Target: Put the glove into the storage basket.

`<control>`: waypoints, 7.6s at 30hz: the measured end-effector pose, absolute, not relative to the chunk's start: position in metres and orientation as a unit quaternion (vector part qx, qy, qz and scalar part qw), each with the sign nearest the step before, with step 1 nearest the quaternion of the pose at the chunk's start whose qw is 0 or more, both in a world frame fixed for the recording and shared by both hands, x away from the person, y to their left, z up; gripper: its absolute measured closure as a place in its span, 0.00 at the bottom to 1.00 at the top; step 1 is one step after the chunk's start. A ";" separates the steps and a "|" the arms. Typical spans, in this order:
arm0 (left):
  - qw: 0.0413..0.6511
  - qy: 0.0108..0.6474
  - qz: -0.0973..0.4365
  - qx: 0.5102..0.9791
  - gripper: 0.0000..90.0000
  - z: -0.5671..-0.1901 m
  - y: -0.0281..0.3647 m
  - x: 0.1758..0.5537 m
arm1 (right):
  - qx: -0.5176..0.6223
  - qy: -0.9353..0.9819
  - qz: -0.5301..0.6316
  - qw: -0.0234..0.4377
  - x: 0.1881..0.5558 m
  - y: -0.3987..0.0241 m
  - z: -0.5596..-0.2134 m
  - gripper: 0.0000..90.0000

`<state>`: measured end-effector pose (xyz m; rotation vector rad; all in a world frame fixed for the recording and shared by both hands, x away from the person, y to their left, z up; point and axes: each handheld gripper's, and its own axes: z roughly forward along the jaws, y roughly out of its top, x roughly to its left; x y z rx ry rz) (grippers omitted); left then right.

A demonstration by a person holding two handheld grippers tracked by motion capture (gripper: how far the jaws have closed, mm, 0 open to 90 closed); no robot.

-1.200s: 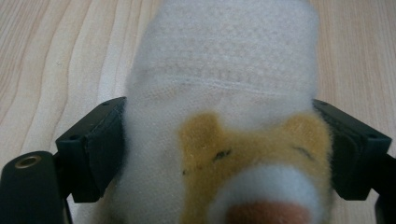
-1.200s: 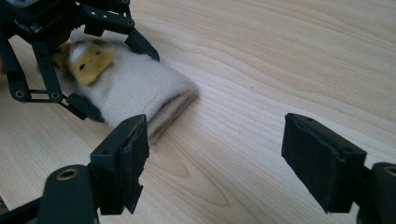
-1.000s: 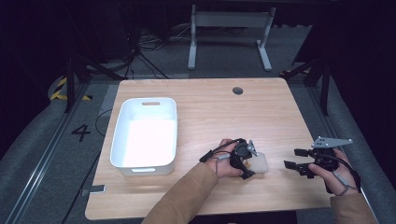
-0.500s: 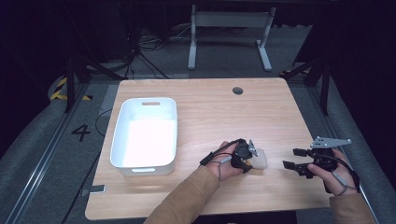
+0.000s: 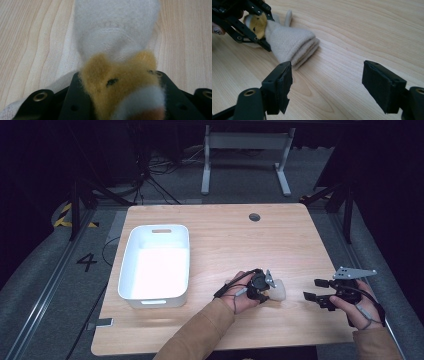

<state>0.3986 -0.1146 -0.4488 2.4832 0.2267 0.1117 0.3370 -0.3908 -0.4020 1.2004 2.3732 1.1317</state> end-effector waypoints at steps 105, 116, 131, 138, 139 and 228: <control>0.389 0.523 0.157 0.742 0.83 -0.291 0.040 0.432 | 0.405 0.824 0.387 0.081 0.387 -0.341 -0.453 0.64; 0.333 0.579 0.139 0.731 0.83 -0.275 0.059 0.448 | 0.398 0.829 0.386 0.072 0.391 -0.333 -0.453 0.64; 0.287 0.628 0.113 0.714 0.82 -0.280 0.085 0.467 | 0.401 0.829 0.384 0.067 0.390 -0.336 -0.455 0.64; 0.265 0.652 0.109 0.702 0.83 -0.286 0.099 0.474 | 0.403 0.829 0.383 0.068 0.387 -0.339 -0.455 0.64; 0.263 0.655 0.109 0.700 0.83 -0.286 0.100 0.475 | 0.405 0.827 0.383 0.068 0.386 -0.340 -0.455 0.64; 0.200 0.733 0.057 0.647 0.81 -0.417 0.148 0.497 | 0.424 0.814 0.389 0.076 0.383 -0.357 -0.451 0.60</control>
